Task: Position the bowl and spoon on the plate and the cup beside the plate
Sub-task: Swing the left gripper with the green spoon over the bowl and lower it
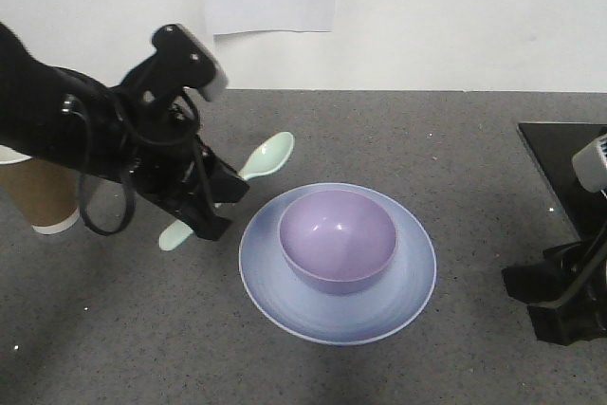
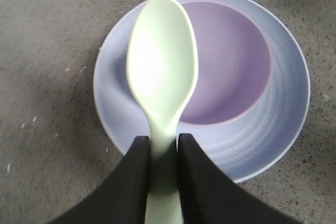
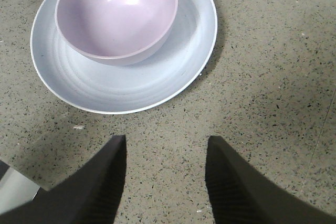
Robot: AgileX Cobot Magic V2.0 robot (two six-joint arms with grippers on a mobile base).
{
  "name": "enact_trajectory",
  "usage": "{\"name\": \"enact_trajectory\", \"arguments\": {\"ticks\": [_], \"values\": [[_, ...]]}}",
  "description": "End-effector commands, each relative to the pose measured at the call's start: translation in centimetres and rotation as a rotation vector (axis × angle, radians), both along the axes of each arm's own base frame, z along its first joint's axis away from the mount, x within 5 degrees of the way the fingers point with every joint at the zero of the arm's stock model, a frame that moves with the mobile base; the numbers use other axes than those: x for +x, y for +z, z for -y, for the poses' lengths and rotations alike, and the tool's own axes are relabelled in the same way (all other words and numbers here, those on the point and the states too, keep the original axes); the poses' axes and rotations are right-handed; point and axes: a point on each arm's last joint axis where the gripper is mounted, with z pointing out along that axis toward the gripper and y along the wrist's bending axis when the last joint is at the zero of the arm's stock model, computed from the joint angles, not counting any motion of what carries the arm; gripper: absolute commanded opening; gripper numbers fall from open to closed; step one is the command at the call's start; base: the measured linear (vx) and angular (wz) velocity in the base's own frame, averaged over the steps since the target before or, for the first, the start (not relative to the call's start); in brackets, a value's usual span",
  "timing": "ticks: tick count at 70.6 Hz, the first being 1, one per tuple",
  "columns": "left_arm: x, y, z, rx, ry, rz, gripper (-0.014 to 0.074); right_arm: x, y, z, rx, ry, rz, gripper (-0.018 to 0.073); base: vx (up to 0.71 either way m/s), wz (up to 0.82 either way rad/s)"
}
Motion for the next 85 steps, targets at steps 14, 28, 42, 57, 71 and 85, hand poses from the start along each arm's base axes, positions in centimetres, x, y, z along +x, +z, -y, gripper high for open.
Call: {"name": "enact_trajectory", "arguments": {"ticks": [14,28,42,57,71,85], "values": [[0.4,0.9,5.5,0.085,-0.159,0.146,0.0104,0.2,1.2,0.0,0.026,-0.009,0.078,0.0342,0.0,0.0],[0.7,-0.3,8.4,0.2,-0.248,0.218,0.0109,0.2,1.2,0.0,0.026,-0.009,0.078,0.0342,0.0,0.0],[1.3,-1.9,10.1,0.286,-0.299,0.302,0.0111,0.2,1.2,0.0,0.026,-0.009,0.078,0.0342,0.0,0.0],[2.0,-2.8,10.2,0.37,-0.303,0.344,0.0111,0.2,1.2,0.0,0.026,-0.009,0.078,0.0342,0.0,0.0],[2.2,-2.8,10.0,0.399,-0.292,0.363,0.0111,0.2,1.2,0.0,0.026,-0.009,0.078,0.0342,0.0,0.0],[2.0,-2.9,10.0,0.397,-0.292,0.331,0.0111,0.2,1.2,0.0,0.026,-0.009,0.078,0.0342,0.0,0.0]]}}
